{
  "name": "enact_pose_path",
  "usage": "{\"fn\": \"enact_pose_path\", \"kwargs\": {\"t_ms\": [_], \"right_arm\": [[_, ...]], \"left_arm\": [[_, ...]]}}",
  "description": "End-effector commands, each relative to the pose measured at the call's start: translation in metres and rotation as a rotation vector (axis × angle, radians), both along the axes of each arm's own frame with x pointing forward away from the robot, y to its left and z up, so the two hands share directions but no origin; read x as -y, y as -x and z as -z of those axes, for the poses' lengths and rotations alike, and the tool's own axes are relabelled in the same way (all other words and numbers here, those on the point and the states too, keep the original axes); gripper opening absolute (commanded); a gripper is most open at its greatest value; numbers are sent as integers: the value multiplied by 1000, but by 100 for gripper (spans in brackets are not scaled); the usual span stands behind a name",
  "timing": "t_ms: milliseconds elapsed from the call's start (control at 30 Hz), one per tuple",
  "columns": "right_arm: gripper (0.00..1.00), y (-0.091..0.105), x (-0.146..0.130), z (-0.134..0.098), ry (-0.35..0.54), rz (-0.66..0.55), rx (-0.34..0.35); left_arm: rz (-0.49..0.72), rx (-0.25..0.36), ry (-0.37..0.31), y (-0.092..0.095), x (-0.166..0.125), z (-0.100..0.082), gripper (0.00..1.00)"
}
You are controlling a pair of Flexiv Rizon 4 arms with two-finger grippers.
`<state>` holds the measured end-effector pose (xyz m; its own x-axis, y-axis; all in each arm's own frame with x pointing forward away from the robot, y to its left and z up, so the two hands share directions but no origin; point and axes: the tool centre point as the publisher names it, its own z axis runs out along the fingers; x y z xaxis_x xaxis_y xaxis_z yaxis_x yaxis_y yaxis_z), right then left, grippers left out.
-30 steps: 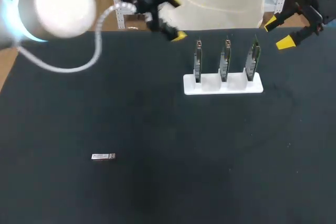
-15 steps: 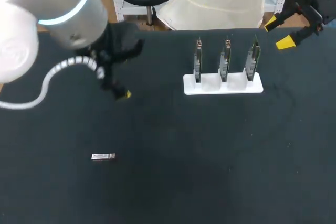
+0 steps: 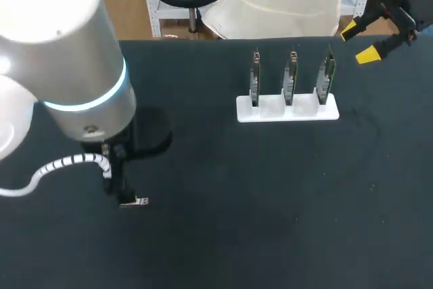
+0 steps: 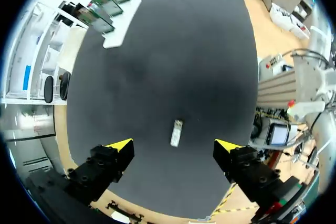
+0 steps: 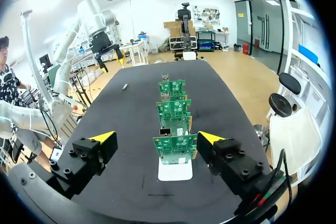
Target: Pick up the optical module with the left hand, and insert it into the network port with the right hand.
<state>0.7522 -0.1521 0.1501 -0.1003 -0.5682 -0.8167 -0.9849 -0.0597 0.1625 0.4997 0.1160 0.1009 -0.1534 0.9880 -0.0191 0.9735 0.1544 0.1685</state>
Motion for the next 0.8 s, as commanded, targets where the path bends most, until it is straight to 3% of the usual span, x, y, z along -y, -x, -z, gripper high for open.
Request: {"fn": "enact_pose_path", "kwargs": {"t_ms": [33, 300, 800], "right_arm": [[100, 1, 0, 0, -1, 1, 3], [100, 1, 0, 0, -1, 1, 3], [100, 1, 0, 0, -1, 1, 3]], "left_arm": [[4, -21, 6, 3, -9, 15, 100], [49, -88, -12, 7, -22, 46, 100], [89, -142, -21, 5, -21, 80, 100]]}}
